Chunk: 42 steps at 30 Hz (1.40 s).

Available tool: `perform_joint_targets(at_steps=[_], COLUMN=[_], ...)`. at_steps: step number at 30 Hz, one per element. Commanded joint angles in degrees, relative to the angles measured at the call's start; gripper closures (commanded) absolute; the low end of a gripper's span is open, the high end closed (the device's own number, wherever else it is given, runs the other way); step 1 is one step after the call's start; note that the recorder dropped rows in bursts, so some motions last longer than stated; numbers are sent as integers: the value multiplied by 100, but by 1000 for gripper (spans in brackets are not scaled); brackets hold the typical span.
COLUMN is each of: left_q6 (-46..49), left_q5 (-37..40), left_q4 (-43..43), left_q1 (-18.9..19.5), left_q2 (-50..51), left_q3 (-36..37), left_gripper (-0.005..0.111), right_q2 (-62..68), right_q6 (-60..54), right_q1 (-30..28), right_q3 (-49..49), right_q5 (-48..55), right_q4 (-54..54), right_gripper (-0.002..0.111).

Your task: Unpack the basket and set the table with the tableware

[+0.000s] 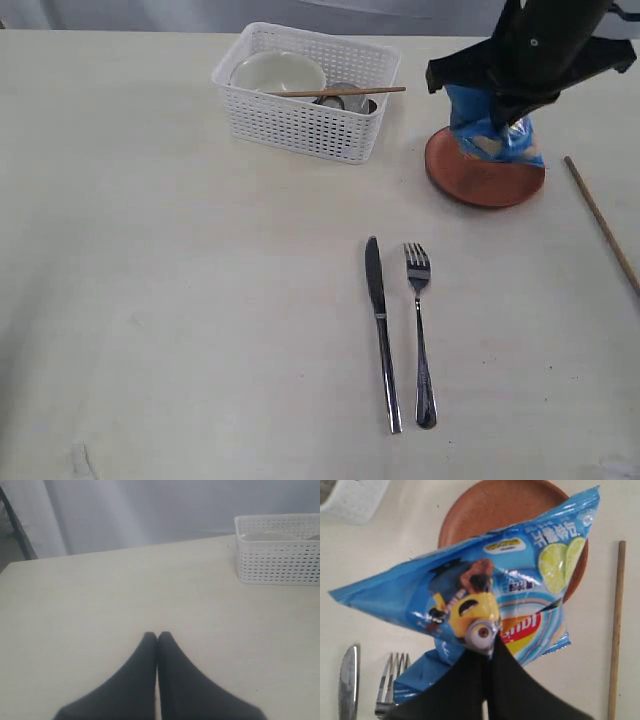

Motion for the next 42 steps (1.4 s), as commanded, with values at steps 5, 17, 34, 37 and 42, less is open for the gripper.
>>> perform_joint_targets(at_steps=[5,17,34,37,42], left_q6=[-20,-20,-20,-20,-20], left_q5=[-20,-20,-20,-20,-20], left_q4=[-34,-34,-34,-34,-34], left_q1=[-38,-38,-38,-38,-38], left_q2=[-10,-10,-10,-10,-10], left_q3=[16,16,16,16,16], left_gripper=[107,107,107,107,107], right_q2=[413,664,-122,144,813], right_q6=[120,452,-2913,-2971,-2987], right_q1=[-152,-152,322,736,1098], right_q3=[43,43,-571,-811,-1297], right_q5=[-457,-639,-846,-822,-810], right_q4=[-39,-209,2871,2641,2315], right_gripper=[109,57,57,57,57])
